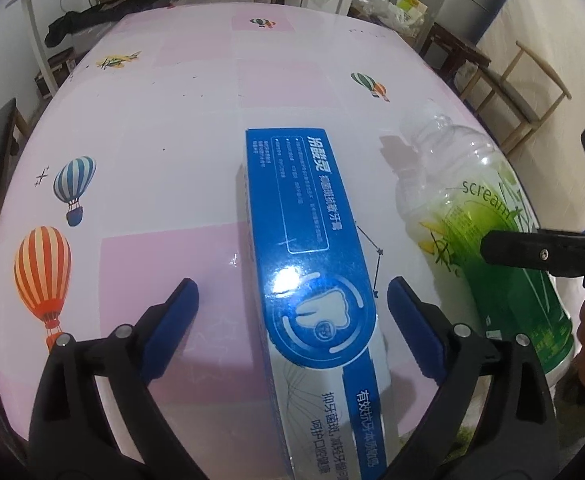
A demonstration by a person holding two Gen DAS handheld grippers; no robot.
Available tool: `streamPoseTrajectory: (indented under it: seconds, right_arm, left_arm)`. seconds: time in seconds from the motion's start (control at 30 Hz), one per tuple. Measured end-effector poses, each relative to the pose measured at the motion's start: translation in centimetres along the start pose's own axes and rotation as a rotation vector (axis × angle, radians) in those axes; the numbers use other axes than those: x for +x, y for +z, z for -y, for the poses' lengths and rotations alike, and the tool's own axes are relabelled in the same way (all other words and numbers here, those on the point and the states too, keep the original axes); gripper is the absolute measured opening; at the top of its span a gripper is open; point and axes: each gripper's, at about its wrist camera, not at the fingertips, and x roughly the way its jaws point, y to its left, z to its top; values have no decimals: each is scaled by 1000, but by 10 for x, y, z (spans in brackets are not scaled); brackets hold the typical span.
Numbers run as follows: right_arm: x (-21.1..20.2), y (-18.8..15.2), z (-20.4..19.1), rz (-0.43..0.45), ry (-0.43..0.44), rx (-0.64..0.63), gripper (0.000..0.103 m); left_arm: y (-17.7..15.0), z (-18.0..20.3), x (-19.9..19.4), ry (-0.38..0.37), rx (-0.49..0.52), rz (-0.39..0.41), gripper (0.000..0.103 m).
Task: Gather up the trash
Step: 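Close the left tool on the blue toothpaste box while the right tool holds the bottle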
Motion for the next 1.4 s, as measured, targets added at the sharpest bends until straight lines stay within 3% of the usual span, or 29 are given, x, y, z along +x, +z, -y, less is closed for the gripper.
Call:
streamPoseTrajectory:
  seconds: [0.33,0.77,0.93,1.03,1.33,1.4]
  right_arm:
    - [6,0,-6,-7,-8,-19,84]
    - [3,4,-9,-5,11,-14,86]
    - [-3,4,-23,25,-35,-58,86]
    - [-4,5,-31,45,-107,-108,86]
    - [11,7,-46,41,-220,-172,86]
    - [14,7,-47,37,-248,-182,86]
  left_arm:
    - [-5,17,7,89,115,-34,94]
    - [0,15,9,118,101,-47,95]
    - [0,14,9,117,98,-43,95]
    - [-1,14,8,113,98,-47,94]
    - [-7,8,-1,27,29,-45,94]
    - [-9,9,-3,24,34,-40,89]
